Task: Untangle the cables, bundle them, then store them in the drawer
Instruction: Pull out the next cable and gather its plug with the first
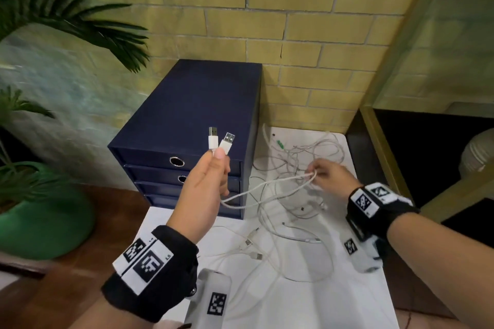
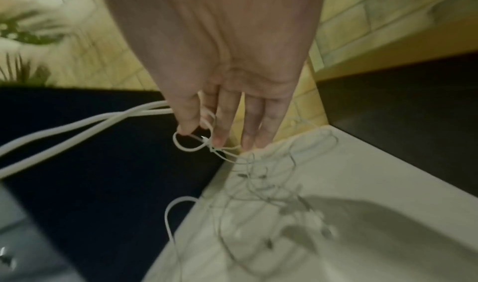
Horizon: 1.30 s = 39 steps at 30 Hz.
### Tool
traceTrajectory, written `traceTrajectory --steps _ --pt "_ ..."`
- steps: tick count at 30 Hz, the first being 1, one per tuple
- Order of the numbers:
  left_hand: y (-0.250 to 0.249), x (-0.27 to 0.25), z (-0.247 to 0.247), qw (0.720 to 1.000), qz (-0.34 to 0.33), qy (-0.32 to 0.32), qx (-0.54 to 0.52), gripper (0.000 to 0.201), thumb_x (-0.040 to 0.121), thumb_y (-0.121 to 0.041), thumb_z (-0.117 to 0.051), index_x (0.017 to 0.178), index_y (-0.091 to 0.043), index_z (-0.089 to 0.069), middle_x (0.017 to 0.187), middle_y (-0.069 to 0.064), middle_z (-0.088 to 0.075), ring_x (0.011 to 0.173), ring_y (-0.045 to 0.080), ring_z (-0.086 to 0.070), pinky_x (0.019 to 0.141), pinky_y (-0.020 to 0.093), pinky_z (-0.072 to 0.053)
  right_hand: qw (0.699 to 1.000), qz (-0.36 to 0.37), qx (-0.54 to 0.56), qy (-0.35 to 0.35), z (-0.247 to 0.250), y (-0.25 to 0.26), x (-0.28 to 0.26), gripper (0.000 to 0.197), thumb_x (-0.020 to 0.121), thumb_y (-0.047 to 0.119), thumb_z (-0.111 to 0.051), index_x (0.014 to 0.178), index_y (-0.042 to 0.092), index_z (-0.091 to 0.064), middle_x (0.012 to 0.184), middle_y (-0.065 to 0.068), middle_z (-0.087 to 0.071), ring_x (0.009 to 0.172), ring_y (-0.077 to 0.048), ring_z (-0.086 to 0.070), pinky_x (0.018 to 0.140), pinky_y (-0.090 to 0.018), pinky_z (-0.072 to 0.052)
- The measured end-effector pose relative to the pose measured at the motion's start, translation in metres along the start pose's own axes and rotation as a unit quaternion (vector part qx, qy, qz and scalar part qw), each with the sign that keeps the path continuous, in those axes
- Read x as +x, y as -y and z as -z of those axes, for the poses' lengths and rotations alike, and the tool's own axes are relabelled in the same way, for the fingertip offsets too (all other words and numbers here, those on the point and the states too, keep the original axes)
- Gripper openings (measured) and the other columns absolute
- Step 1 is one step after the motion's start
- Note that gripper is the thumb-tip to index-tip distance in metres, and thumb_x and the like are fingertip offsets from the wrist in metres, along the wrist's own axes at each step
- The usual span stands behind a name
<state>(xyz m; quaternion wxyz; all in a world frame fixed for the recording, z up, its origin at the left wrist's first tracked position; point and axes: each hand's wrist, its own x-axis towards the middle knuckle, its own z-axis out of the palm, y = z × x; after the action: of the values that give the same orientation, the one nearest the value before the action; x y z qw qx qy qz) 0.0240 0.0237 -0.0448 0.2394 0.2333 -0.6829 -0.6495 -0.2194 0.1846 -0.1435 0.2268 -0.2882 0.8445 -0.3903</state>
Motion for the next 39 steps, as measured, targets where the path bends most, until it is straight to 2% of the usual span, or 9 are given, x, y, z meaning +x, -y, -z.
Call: traceTrajectory --steps 3,6,11,14,19,22,29,32,39 --pt "0.005 0.000 -0.002 1.000 0.005 -0.004 -0.012 0.033 0.098 -0.041 -0.033 0.080 -0.015 -0.041 0.062 -0.003 -0.026 0.056 0.012 -0.023 0.058 0.029 -0.030 0.998 -0.042 -0.004 0.054 -0.028 -0.023 -0.016 0.026 0.080 0.011 -0.068 0.093 0.033 -0.062 0.097 -0.006 -0.067 0.094 -0.033 -0.066 0.086 -0.044 -0.054" --pt "0.008 0.002 -0.001 1.000 0.009 -0.011 -0.015 0.030 0.099 -0.039 -0.032 0.079 -0.017 -0.038 0.062 -0.007 -0.027 0.057 0.011 -0.023 0.059 0.028 -0.031 0.994 -0.094 0.005 0.062 -0.050 -0.037 -0.027 0.056 0.079 0.010 -0.068 0.123 0.029 -0.038 0.102 -0.001 -0.059 0.088 -0.028 -0.061 0.084 -0.037 -0.051" --pt "0.010 0.004 0.001 0.999 0.011 -0.029 -0.019 0.030 0.099 -0.040 -0.032 0.079 -0.018 -0.038 0.062 -0.008 -0.028 0.057 0.010 -0.026 0.065 0.029 -0.035 0.961 -0.077 -0.233 0.131 -0.070 -0.057 -0.040 0.032 0.074 0.023 -0.070 0.096 0.021 -0.046 0.104 -0.003 -0.055 0.095 -0.023 -0.055 0.077 -0.025 -0.041" --pt "0.011 0.004 0.003 0.999 0.009 -0.026 -0.023 0.032 0.093 -0.047 -0.035 0.078 -0.019 -0.038 0.061 -0.010 -0.030 0.057 0.009 -0.027 0.068 0.032 -0.034 0.923 -0.066 -0.334 0.178 -0.075 -0.065 -0.044 0.040 0.077 0.026 -0.066 0.113 0.022 -0.051 0.117 -0.002 -0.048 0.112 -0.025 -0.048 0.089 -0.028 -0.041" --pt "0.011 0.004 0.003 0.999 0.002 -0.030 -0.020 0.033 0.091 -0.049 -0.036 0.078 -0.019 -0.038 0.060 -0.011 -0.030 0.056 0.009 -0.028 0.068 0.032 -0.035 0.916 -0.041 -0.352 0.187 -0.073 -0.068 -0.044 0.019 0.084 0.021 -0.059 0.090 0.022 -0.041 0.105 -0.003 -0.052 0.105 -0.025 -0.053 0.080 -0.029 -0.039" --pt "0.013 0.006 0.004 0.999 -0.003 -0.040 -0.012 0.032 0.095 -0.045 -0.035 0.077 -0.019 -0.039 0.060 -0.011 -0.031 0.055 0.008 -0.029 0.067 0.031 -0.036 0.918 -0.027 -0.355 0.174 -0.068 -0.066 -0.045 0.011 0.090 0.020 -0.051 0.100 0.019 -0.055 0.114 -0.006 -0.058 0.107 -0.024 -0.054 0.084 -0.028 -0.040" --pt "0.009 0.007 0.004 0.997 -0.028 -0.066 0.013 0.032 0.100 -0.041 -0.032 0.078 -0.019 -0.042 0.058 -0.013 -0.034 0.054 0.005 -0.033 0.067 0.027 -0.039 0.977 -0.009 -0.210 0.035 -0.033 -0.041 -0.041 0.021 0.090 0.013 -0.052 0.104 0.015 -0.068 0.106 -0.008 -0.068 0.098 -0.026 -0.061 0.085 -0.031 -0.047" --pt "0.007 0.008 0.003 0.997 -0.037 -0.072 0.009 0.033 0.100 -0.042 -0.033 0.079 -0.021 -0.047 0.057 -0.014 -0.034 0.055 0.005 -0.033 0.068 0.028 -0.038 0.998 -0.021 -0.065 -0.009 -0.016 -0.016 -0.044 0.015 0.089 0.010 -0.057 0.095 0.014 -0.070 0.090 -0.006 -0.070 0.079 -0.017 -0.064 0.075 -0.021 -0.049" --pt "-0.015 0.013 0.005 0.992 -0.094 -0.079 0.001 0.026 0.094 -0.046 -0.036 0.082 -0.027 -0.049 0.055 -0.013 -0.036 0.054 0.006 -0.032 0.062 0.031 -0.032 0.984 0.050 0.157 -0.070 0.025 0.058 -0.051 0.006 0.082 0.006 -0.069 0.082 0.012 -0.066 0.073 -0.003 -0.061 0.052 -0.001 -0.059 0.057 -0.013 -0.049"
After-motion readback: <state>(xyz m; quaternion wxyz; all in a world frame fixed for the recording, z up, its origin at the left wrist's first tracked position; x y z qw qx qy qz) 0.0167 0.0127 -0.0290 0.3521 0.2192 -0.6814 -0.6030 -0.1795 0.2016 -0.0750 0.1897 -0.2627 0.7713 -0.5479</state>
